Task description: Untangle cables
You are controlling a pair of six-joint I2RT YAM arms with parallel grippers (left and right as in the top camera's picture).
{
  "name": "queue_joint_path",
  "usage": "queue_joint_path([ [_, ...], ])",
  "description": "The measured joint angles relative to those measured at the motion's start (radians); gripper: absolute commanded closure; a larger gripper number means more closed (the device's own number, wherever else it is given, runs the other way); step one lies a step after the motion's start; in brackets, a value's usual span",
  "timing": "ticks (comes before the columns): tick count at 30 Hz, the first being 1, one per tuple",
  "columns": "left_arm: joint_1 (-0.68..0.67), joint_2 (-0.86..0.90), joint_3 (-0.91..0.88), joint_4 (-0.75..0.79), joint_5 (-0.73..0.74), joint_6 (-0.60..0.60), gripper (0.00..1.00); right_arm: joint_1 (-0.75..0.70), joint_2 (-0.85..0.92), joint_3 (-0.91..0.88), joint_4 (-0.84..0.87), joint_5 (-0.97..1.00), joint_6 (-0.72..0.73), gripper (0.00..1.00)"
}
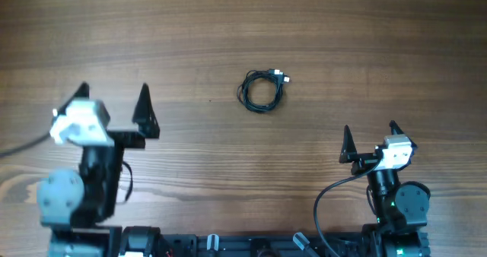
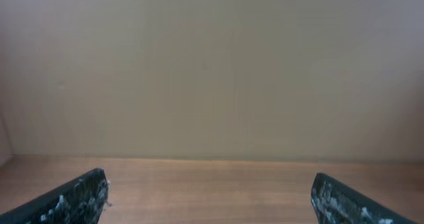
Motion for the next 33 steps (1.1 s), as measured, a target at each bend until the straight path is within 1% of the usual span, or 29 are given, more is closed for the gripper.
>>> queue_joint_path([
  [4,0.000,0.176,0.205,-0.108,0.015,0.004,0.00,0.000,0.000,-0.001,0.000,0.000,0.000,0.00],
  [7,0.000,0.330,0.402,-0.210,0.019,0.007,0.00,0.000,0.000,-0.001,0.000,0.000,0.000,0.00],
  [9,0.000,0.388,0.475,-0.240,0.021,0.007,0.00,0.000,0.000,-0.001,-0.001,0.000,0.000,0.00],
  [10,0.000,0.472,0.576,-0.278,0.022,0.007,0.00,0.000,-0.001,-0.001,0.000,0.000,0.000,0.00],
  [12,0.000,0.566,0.696,-0.342,0.023,0.007,0.00,0.000,-0.002,-0.001,-0.001,0.000,0.000,0.00],
  [17,0.000,0.754,0.912,-0.387,0.026,0.007,0.00,0.000,-0.002,-0.001,0.000,0.000,0.000,0.00],
  [20,0.000,0.843,0.966,-0.367,0.026,0.012,0.00,0.000,-0.002,-0.001,0.000,0.000,0.000,0.00],
  [27,0.000,1.022,0.974,-0.354,0.026,0.080,0.00,0.000,-0.002,-0.001,0.000,0.000,0.000,0.00],
  [33,0.000,1.107,0.974,-0.450,0.021,0.098,0.00,0.000,-0.002,-0.001,0.000,0.000,0.000,0.00],
])
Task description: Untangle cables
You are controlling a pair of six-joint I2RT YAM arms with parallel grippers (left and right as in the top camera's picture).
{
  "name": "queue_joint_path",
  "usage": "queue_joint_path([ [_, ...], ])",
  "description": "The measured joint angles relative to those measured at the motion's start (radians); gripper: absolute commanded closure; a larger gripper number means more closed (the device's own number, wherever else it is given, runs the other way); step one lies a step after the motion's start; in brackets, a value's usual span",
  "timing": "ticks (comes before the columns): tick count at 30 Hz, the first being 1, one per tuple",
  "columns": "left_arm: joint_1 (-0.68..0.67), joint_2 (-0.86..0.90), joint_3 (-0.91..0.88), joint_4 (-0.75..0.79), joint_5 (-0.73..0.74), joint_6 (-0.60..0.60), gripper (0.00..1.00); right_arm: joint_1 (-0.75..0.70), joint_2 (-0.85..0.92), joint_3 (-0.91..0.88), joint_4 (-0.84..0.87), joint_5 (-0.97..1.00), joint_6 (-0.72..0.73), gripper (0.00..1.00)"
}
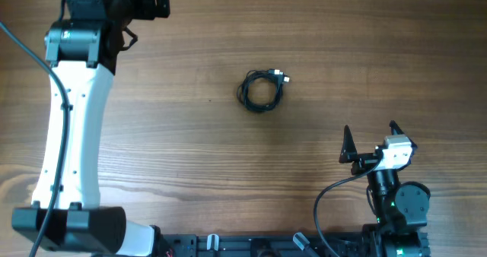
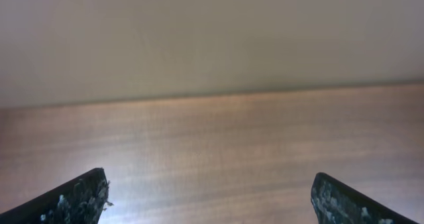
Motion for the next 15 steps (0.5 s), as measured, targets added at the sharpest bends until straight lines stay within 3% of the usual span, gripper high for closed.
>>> queue_joint_path([
  [15,-0.016,0.026,0.000,-0.013,0.000,0.004,0.00,0.000,0.000,0.000,0.000,0.000,0.000,0.00],
])
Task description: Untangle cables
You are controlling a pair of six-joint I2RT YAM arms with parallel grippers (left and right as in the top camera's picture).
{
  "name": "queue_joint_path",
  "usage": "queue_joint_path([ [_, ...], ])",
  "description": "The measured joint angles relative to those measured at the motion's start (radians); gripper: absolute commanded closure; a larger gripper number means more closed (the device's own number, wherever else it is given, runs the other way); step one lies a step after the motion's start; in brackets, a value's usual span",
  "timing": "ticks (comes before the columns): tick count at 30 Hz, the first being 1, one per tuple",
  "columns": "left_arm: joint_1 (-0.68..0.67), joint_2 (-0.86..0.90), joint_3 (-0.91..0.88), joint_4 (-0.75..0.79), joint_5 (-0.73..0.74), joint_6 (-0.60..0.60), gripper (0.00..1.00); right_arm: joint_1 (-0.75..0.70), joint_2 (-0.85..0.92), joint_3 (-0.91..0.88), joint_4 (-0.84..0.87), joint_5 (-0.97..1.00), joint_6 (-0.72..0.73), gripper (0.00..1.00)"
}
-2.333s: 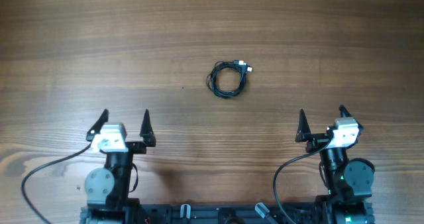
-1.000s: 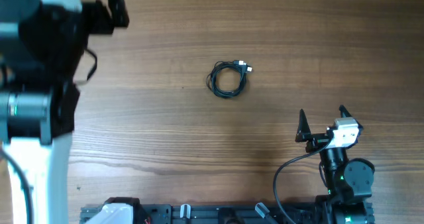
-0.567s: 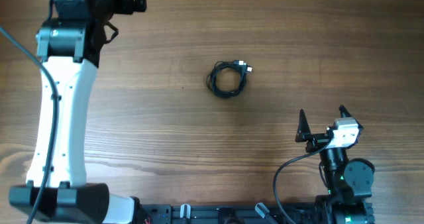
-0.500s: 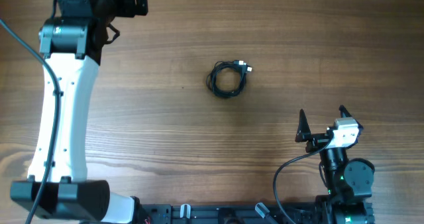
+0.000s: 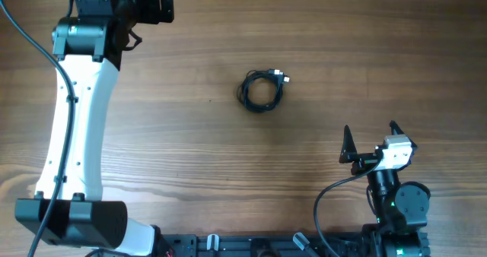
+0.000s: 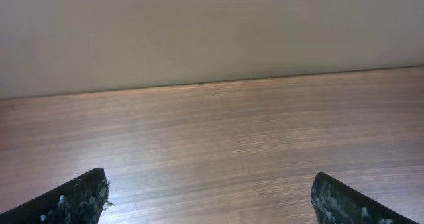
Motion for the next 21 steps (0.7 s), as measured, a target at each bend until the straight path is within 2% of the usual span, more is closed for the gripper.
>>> queue_joint_path([
  [21,-0.052,0.000,0.000,0.009,0.000,0.001,0.00,0.000,0.000,0.000,0.000,-0.043,0.036,0.00],
])
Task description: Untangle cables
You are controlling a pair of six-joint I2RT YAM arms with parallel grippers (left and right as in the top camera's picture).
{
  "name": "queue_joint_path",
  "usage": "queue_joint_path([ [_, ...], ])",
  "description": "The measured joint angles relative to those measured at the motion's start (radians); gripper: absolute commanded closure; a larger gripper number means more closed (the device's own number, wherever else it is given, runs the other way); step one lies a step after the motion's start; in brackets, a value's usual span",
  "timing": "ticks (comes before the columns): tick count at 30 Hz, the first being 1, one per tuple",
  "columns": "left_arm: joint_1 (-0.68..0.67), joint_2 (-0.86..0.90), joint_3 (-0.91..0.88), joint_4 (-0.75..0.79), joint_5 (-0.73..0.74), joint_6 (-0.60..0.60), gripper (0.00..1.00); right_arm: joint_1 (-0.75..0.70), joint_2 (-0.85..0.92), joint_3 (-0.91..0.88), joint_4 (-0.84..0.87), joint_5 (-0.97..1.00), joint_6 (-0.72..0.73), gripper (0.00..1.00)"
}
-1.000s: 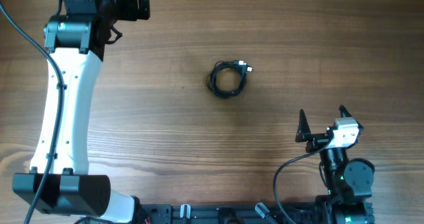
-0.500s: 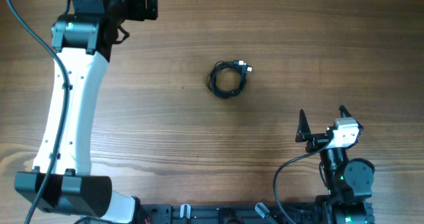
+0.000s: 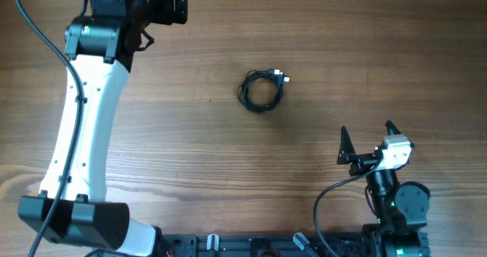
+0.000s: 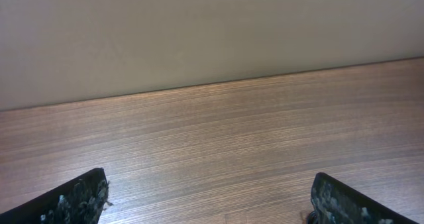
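A black cable [image 3: 262, 90] lies in a small tangled coil on the wooden table [image 3: 228, 166], a little beyond the middle. My left arm [image 3: 84, 112] reaches to the far left corner, its wrist [image 3: 160, 2] at the frame's top edge. In the wrist view my left gripper [image 4: 209, 184] is open, its fingers [image 4: 79, 197] wide apart above bare wood, facing the table's far edge and the wall. A dark bit beside the right finger may be the cable. My right gripper [image 3: 367, 139] stands open at the near right, well apart from the coil.
A beige wall [image 4: 212, 32] rises behind the table's far edge. The arm bases and a black lead [image 3: 327, 204] sit along the near edge.
My left wrist has shifted a little to the right along the far edge, and its view has turned, bringing a dark bit into the bottom right corner. The cable lies unmoved.
At first my left gripper hung open low at the near left of the table. Then the arm was stretched to the far left corner, looking at wall and wood. Since then it has edged rightward. The cable coil and my right gripper have stayed where they were.
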Motion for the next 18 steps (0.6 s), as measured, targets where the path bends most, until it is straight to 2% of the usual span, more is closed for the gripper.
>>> queue_joint_path([
  [7,0.000,0.000,0.000,-0.004,0.000,0.000,0.00,0.000,0.000,0.000,-0.007,-0.006,0.037,0.00],
  [18,0.000,0.000,0.000,-0.050,0.000,0.003,0.00,0.000,0.005,0.171,-0.420,0.045,0.113,0.00],
])
